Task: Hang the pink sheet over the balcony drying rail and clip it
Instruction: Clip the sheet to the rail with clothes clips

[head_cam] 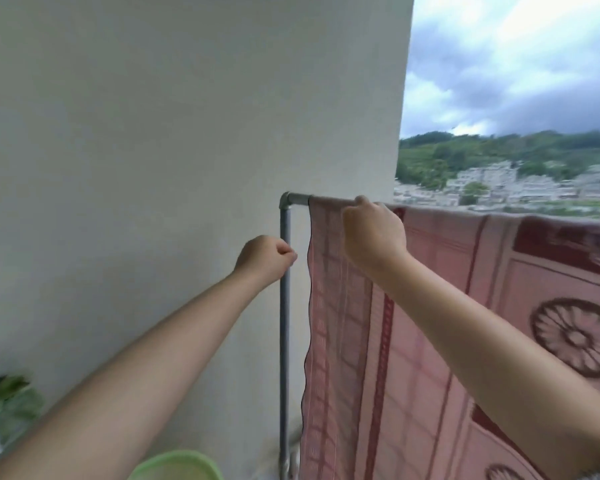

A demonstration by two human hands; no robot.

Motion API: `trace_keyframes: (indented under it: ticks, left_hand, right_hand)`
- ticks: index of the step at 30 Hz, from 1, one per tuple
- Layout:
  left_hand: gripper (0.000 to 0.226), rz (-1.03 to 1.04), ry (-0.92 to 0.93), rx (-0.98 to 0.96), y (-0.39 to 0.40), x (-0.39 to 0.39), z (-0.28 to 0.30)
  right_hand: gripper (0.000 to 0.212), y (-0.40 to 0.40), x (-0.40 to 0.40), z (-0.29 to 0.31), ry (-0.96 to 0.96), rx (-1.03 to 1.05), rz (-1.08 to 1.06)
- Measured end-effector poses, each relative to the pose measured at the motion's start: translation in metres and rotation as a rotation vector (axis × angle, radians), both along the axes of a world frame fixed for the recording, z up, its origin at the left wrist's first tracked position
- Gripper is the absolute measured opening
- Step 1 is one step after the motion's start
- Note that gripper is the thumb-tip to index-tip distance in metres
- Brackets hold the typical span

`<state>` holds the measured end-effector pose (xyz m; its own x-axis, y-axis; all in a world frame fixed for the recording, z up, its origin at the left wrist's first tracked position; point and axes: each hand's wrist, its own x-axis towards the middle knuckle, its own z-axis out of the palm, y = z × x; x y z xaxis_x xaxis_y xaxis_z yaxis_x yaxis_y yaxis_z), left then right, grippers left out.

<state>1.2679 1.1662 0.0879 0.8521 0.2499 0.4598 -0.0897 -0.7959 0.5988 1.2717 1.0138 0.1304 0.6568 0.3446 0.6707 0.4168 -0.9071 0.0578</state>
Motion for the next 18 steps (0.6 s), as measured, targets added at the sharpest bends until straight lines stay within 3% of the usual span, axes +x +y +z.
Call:
trace_keyframes:
  ticks: [4,8,13,18]
  left_hand:
    - [0.032,-0.165,-0.081,-0.035,0.026,0.096,0.02]
    - [0.033,-0.399,-0.087,-0.295,0.032,0.172,0.029]
    - [0.038,-0.631,0.014,-0.555,0.036,0.204,0.026]
    - [0.035,-0.756,-0.064,-0.598,0.047,0.214,0.029]
  right_hand:
    - [0.028,0.039,0.05,0.012,-0.062,-0.054,-0.213]
    - [0.022,0.06,0.091,0.019,-0.048,-0.047,-0.425]
    - [0.019,0.071,0.117,0.035,0.072,-0.095,-0.556]
    - [0.023,0.077,0.115,0.046,0.115,-0.134,-0.571]
